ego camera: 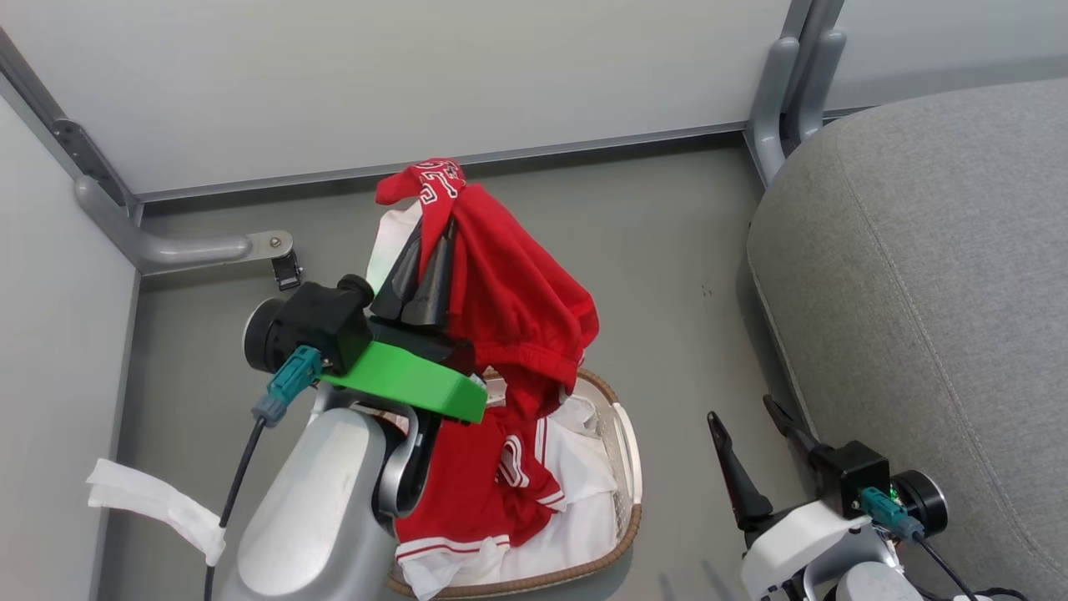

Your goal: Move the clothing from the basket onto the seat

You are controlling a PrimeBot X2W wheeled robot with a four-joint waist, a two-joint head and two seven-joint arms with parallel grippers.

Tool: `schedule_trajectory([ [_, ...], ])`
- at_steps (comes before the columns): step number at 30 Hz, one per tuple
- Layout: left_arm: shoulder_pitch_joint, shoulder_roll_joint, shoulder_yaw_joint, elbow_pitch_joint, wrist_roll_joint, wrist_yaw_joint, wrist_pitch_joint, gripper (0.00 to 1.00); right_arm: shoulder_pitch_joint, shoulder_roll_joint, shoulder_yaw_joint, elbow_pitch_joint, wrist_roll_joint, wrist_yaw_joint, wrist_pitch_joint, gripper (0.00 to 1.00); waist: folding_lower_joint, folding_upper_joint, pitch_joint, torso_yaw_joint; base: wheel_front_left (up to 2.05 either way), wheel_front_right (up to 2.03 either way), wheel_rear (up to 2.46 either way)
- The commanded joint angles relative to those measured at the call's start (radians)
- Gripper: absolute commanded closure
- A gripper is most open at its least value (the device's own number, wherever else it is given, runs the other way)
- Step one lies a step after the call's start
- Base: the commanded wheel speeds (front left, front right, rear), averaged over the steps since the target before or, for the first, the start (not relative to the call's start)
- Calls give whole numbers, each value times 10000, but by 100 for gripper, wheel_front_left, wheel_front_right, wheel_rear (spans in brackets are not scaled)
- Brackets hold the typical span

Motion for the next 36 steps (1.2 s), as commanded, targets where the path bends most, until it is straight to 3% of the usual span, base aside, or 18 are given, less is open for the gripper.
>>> schedule_trajectory([
  [1, -77, 26, -75, -108, -187, 67, -2, 100, 91, -53, 111, -26, 46, -7, -48, 0, 1, -1, -10, 7, 0, 0, 0],
  [14, 49, 27, -1075, -157, -756, 231, -1, 100, -2220, -451, 2651, -470, 347, -7, -48, 0, 1, -1, 135, 166, 0, 0, 0],
  [24, -173, 28, -2140, -152, -1221, 320, -2, 100, -4203, -205, 3975, 1628, 133, -7, -48, 0, 1, -1, 235, 701, 0, 0, 0],
  [33, -294, 25, -2982, -347, -1620, 416, -2, 100, -4827, 28, 4322, 2725, 418, -8, -47, 0, 1, -1, 353, 1178, 0, 0, 0],
  [34, -315, 26, -3023, -331, -1640, 429, -2, 100, -4830, 30, 4324, 2769, 464, -8, -47, 50, 1, -1, 366, 1218, 0, 0, 0],
  [35, -319, 26, -3050, -300, -1666, 442, -2, 100, -4834, 36, 4319, 2790, 511, -8, -47, 92, 1, -1, 370, 1243, 0, 0, 0],
  [36, -325, 26, -3081, -254, -1690, 465, -2, 100, -4827, 46, 4264, 2762, 614, -8, -48, 100, 1, -1, 375, 1268, 0, 0, 0],
])
